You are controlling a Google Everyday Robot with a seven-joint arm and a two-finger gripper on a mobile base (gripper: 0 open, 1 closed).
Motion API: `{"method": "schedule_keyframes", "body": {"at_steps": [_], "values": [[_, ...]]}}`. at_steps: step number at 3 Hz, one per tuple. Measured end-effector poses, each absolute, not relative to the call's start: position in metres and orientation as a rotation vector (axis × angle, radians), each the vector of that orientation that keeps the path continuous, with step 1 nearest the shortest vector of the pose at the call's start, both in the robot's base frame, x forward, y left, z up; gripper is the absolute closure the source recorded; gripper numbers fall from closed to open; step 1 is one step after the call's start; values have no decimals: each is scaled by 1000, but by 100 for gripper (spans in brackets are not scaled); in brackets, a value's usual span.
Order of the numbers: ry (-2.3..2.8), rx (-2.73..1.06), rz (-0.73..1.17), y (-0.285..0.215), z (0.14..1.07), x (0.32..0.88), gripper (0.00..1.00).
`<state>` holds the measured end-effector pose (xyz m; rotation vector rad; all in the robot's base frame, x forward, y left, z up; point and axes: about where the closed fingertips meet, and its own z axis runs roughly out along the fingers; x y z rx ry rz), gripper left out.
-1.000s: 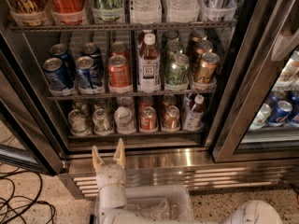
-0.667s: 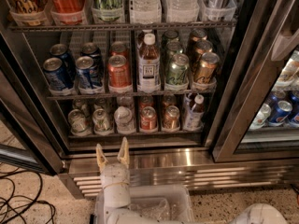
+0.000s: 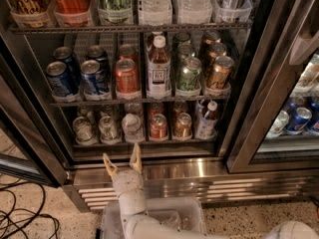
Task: Pick water bottle from bottom shelf of fridge
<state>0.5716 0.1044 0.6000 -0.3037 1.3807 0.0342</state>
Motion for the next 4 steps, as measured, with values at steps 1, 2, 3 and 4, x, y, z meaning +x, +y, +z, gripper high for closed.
{"method": "schedule_keyframes", "body": {"at_steps": [1,2,3,4], "values": [[1362,-323,76,117,596,582,23],[1352,-273,73,117,596,593,27],[1352,-191,24,100,597,597,28],[1364,-133,-12,84,595,595,28]]}}
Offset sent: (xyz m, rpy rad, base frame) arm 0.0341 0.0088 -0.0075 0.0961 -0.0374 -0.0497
